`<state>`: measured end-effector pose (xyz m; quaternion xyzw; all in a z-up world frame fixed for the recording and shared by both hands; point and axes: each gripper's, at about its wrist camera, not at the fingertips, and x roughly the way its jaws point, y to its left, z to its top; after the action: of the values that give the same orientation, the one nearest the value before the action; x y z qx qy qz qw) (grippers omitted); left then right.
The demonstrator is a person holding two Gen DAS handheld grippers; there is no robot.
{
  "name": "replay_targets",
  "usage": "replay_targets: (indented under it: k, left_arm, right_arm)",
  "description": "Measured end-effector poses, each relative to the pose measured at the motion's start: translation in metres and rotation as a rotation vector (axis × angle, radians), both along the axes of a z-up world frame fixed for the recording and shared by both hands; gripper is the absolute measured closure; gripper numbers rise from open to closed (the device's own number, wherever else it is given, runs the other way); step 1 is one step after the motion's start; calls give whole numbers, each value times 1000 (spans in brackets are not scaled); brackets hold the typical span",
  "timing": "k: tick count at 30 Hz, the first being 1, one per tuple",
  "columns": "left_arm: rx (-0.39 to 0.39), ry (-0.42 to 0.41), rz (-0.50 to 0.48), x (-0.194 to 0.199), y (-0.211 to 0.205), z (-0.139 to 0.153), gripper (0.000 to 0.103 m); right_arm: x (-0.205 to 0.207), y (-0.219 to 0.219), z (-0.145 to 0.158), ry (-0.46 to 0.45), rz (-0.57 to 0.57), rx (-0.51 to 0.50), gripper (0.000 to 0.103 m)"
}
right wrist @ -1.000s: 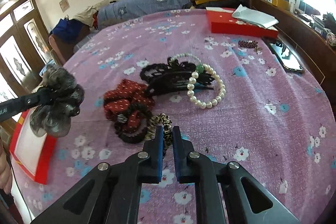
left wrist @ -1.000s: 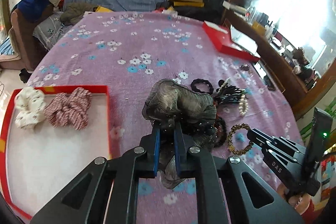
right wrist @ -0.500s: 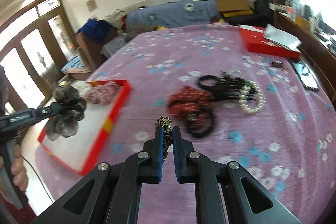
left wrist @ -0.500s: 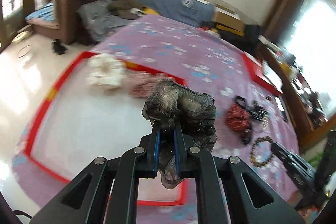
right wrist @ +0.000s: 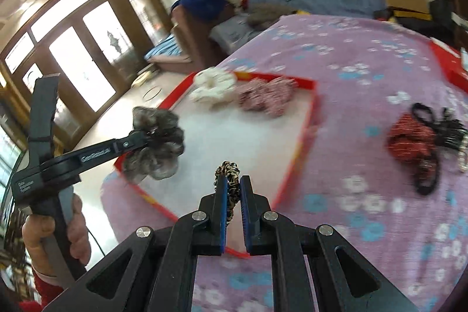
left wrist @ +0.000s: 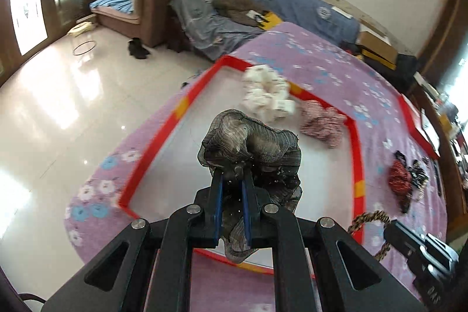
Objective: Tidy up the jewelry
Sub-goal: 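Carry both items into the tray and open both tools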
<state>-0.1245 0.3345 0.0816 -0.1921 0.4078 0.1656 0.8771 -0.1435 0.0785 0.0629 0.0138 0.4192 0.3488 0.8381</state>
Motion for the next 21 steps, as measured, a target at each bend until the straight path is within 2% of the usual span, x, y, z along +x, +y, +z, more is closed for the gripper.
replay_targets:
  k: [5,14,21]
  left_arm:
    - [-11,35,33,-4,19,-13,92]
    - [6,30,76,-8,32,-17,90]
    - [13,4,88,-12,28,-8,72]
  right_arm:
    - [1,28,-20,19,27,-56,93]
    - [17,31,-48,67,-8,-128,93]
    - [12,34,-48,35,-5,-151,93]
